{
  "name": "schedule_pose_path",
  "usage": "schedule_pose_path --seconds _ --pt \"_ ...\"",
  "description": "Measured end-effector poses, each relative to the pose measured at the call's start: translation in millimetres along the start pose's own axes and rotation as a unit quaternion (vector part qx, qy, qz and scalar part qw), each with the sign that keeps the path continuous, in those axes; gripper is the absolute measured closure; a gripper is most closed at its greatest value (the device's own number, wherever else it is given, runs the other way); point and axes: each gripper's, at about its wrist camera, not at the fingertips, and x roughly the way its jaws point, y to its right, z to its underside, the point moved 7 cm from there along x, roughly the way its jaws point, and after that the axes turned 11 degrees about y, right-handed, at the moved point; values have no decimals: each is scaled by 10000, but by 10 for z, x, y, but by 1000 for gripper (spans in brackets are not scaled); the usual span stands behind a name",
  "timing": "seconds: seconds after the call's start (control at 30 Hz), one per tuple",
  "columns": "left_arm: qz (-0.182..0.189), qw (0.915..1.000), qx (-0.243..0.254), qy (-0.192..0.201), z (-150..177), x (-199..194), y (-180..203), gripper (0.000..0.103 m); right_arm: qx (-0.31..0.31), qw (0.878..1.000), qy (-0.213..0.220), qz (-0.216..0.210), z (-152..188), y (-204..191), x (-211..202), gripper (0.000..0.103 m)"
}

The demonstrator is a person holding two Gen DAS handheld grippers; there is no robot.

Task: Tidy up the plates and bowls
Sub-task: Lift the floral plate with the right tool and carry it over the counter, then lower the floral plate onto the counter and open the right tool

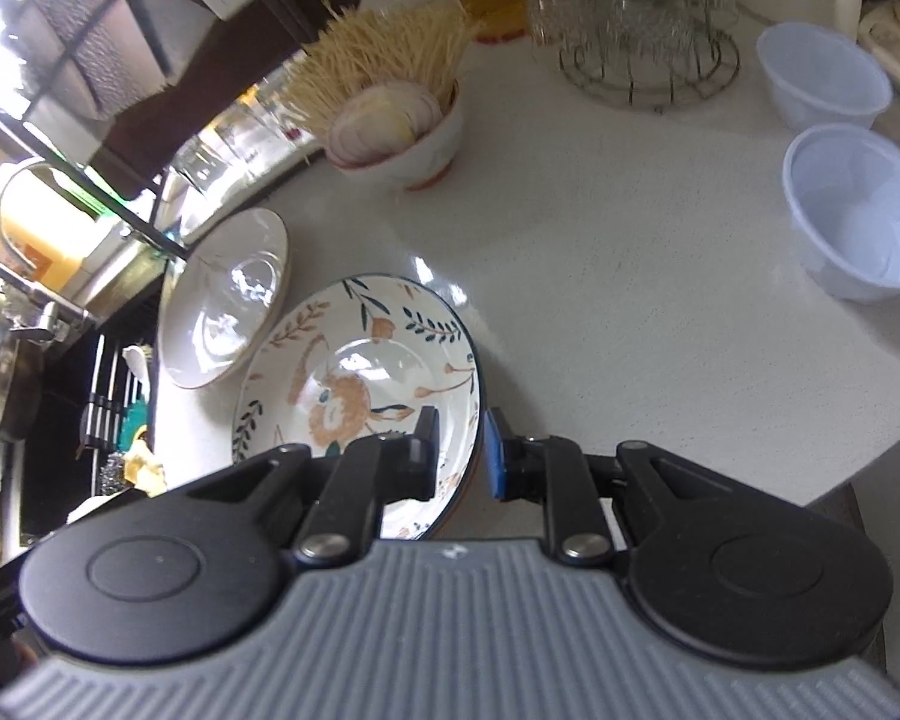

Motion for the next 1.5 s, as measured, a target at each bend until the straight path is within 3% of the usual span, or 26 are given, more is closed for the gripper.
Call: schedule_pose_path --seconds 0.37,0.73,1.0,1.3,1.5 --pt "272 9982 446 293 -97 -512 503 93 -592 9892 1311 -274 -137 -141 -940 83" --pt "369 9935 880 622 -108 -983 808 93 -896 9775 1875 -366 -78 -274 -1486 83" --pt "240 9945 815 609 1 -1140 742 93 -969 9745 1966 -475 91 -313 -1702 83" --pt "261 9933 883 695 28 -1097 989 93 -1157 9745 1855 -504 163 -167 -1756 83" --pt "1 9947 774 674 92 -1089 1040 89 -1306 9733 1774 -645 169 -97 -1741 83"
